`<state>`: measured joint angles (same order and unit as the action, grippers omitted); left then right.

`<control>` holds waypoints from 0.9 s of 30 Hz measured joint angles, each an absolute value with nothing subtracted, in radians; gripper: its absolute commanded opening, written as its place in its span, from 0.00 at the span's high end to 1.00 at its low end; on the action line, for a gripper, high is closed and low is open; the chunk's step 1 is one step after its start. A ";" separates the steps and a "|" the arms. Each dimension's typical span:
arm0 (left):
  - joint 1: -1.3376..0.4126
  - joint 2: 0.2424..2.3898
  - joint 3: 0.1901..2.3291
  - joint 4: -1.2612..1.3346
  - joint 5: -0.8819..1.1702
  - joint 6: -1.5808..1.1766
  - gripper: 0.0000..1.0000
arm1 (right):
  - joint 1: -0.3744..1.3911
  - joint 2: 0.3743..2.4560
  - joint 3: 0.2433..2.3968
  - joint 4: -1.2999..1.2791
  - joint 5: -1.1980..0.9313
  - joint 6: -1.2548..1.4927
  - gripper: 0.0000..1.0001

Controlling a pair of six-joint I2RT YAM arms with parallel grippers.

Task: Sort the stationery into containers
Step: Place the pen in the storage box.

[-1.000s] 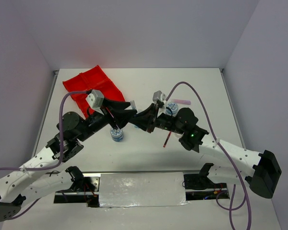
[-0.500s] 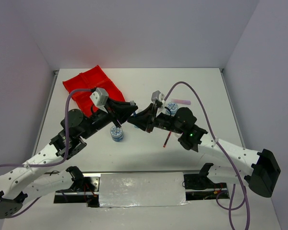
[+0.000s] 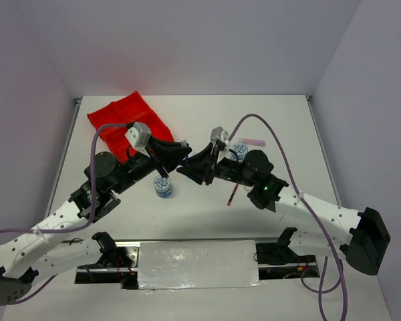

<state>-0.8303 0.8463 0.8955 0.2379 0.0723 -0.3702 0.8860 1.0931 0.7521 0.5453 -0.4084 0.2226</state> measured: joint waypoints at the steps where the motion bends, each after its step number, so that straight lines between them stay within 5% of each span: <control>1: -0.830 0.846 0.896 0.237 0.072 -0.369 1.00 | 0.886 1.093 0.752 0.545 -0.410 0.225 0.58; 9: -0.830 0.847 0.896 0.223 0.048 -0.369 1.00 | 0.888 1.092 0.752 0.546 -0.410 0.218 0.16; 10: -0.830 0.847 0.896 0.217 0.037 -0.369 1.00 | 0.888 1.091 0.751 0.546 -0.408 0.216 0.01; 21: -0.812 0.889 1.000 0.107 -0.316 -0.370 1.00 | 0.879 1.031 0.740 0.477 -0.318 0.160 0.00; 27: -0.598 1.034 1.093 0.060 -0.438 -0.430 1.00 | 0.819 0.871 0.705 0.384 -0.209 0.129 0.00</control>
